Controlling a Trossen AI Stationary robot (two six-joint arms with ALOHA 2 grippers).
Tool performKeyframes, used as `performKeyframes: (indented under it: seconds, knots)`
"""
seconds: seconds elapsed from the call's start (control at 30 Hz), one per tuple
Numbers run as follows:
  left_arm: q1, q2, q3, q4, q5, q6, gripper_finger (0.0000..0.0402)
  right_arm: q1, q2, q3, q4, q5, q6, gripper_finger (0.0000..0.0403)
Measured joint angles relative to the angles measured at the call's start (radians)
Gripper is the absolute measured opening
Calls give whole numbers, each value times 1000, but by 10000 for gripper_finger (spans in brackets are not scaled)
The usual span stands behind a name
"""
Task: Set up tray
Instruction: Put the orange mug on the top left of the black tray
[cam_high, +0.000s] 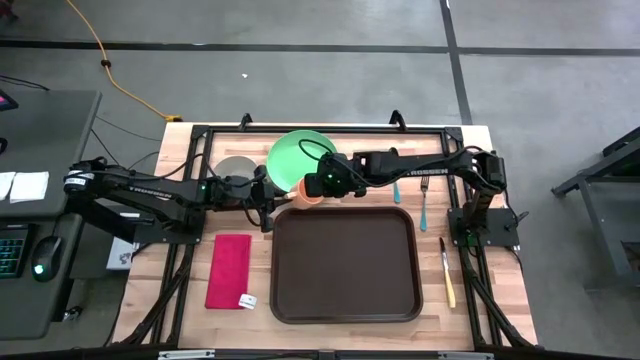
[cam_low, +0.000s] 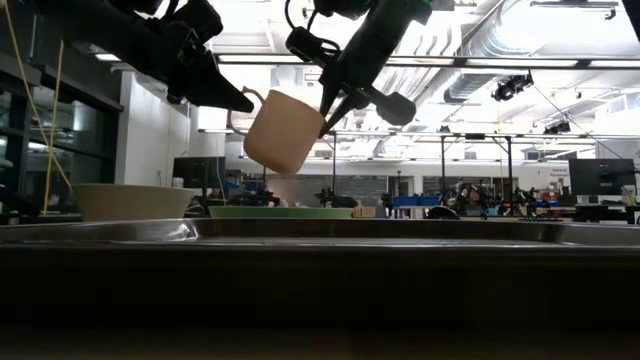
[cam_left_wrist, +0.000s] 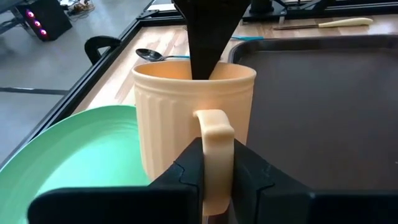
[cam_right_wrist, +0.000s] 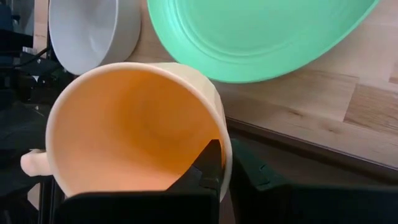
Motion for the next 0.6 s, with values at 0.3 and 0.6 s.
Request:
performKeyframes:
  seconds: [0.3,0.6]
  knots:
    - [0,0,0,-1,18,7,79,0,0,0,-3,-20,-6,0]
    - [0,0,0,-3,23,3,82,0,0,-1,7,-25,-31,1]
